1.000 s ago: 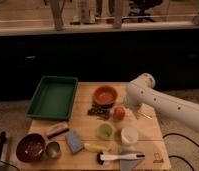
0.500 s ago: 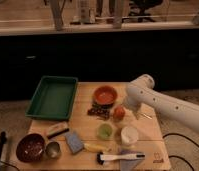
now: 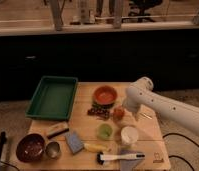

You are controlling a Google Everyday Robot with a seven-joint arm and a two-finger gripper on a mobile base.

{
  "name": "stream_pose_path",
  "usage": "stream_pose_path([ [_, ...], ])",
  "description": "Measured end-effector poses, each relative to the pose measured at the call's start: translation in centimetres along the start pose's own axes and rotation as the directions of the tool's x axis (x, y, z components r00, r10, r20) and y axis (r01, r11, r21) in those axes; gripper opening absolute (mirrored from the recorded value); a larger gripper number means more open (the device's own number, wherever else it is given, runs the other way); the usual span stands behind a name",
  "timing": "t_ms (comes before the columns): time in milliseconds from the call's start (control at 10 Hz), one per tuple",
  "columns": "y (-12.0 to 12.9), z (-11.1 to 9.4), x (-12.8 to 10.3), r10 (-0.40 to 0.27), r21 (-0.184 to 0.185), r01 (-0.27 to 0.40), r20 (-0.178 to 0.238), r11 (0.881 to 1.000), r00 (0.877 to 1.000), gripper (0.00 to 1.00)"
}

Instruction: Place apple in paper cup

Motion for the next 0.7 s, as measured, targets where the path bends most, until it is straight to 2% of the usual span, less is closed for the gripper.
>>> stream_pose_path([
  [700, -1.4, -0.3, -0.3, -0.067, 0.032, 0.066, 0.008, 0.997, 0.998, 0.8],
])
